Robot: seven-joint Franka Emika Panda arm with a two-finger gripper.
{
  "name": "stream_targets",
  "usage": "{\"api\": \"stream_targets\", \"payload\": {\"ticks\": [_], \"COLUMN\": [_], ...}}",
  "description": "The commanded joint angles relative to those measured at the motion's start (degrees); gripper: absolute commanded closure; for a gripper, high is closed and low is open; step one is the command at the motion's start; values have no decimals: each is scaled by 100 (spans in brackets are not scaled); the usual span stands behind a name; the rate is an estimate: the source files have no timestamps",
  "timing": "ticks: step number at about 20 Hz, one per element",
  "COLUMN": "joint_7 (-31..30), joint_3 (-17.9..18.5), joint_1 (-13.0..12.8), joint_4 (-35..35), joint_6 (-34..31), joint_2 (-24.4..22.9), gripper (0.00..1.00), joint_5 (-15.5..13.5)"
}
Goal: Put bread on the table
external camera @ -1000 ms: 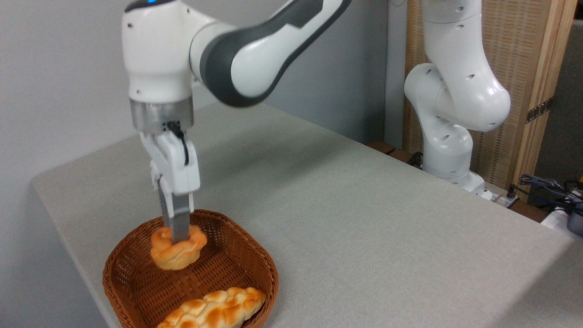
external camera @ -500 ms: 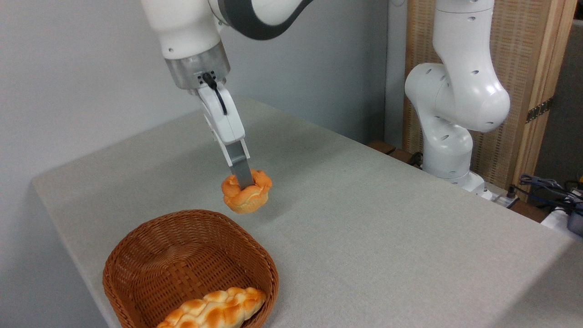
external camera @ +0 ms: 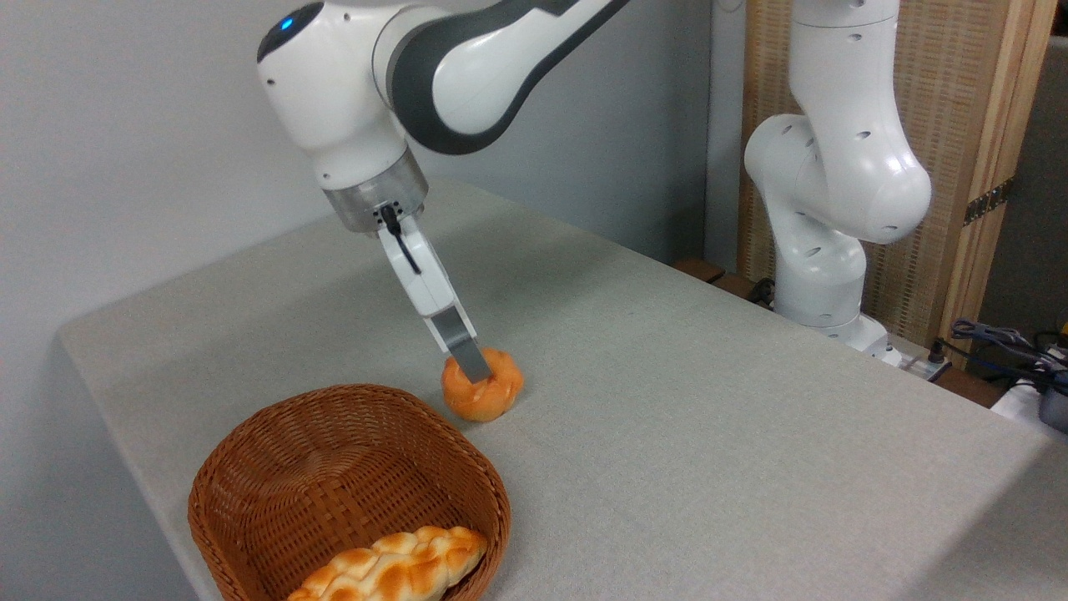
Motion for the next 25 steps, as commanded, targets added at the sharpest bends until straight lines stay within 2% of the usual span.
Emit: {"api": "stream_targets", "payload": {"ticks": [1,4,7,9,11,13,14,18,25], "joint_7": [-148,-314,-700,-868,-904,-974,-965,-826,-693], "joint_3": [23,66,119,198,138,102,154,400,480], "joint_1": [-83,-75,-5,136,425,803,900,927,927], "joint_4": [13,187,759,1005,1198,1400,1480,1735,1823], "joint_6": [76,59,6,6,6,-11,-20,-380,-425], "joint_2": [0,-123,-149,-149,-149,-158,-167,-202,-211], "gripper": [0,0,0,0,0,0,0,0,0], "joint_5": [150,150,89,63,1,-524,-692,-685,-676]}}
